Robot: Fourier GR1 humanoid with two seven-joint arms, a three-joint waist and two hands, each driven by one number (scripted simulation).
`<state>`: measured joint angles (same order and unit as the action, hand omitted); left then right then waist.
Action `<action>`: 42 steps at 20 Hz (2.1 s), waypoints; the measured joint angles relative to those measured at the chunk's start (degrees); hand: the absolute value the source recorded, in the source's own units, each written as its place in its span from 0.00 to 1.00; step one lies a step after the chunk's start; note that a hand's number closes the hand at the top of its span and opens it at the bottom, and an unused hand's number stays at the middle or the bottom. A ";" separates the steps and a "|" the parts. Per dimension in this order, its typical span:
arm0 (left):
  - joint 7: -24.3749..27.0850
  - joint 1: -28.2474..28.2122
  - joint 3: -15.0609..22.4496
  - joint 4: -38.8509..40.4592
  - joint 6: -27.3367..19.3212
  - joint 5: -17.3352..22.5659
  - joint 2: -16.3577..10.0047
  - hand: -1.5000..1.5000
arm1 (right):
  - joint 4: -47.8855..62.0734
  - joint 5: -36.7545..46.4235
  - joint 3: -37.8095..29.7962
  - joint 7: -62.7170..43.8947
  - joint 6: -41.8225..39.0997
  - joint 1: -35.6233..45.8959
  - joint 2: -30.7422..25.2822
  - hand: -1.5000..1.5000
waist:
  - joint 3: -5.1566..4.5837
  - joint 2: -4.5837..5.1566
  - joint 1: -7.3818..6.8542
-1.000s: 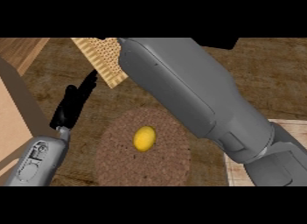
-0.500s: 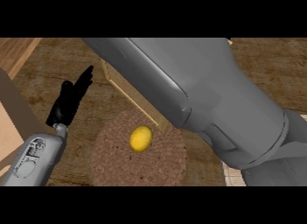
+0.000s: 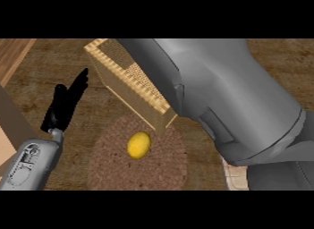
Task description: Pick the can from the cutting board and place it in the basket
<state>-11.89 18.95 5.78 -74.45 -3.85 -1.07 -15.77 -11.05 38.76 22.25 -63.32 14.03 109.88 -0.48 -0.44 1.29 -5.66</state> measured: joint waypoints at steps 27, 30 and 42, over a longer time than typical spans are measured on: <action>-0.99 -3.69 -2.98 -2.70 -0.02 -0.22 0.06 0.50 | 2.48 -2.21 -6.46 11.41 4.40 -16.32 -2.42 0.00 | 0.39 -0.53 3.72; -1.45 -3.53 -2.91 -3.13 -0.07 -0.55 0.19 0.50 | 1.47 -3.51 -8.40 12.67 7.87 -18.76 -2.42 0.00 | 0.41 -0.54 3.72; -1.14 -4.60 -3.74 -3.47 0.42 -0.78 0.39 0.50 | -2.59 -0.64 -9.55 16.37 26.44 -23.72 -3.70 0.00 | 0.41 -0.85 4.37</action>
<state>-13.03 14.35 2.03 -77.92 -3.44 -1.84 -15.37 -13.64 38.12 12.70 -46.95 40.47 86.16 -4.18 -0.03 0.44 -1.29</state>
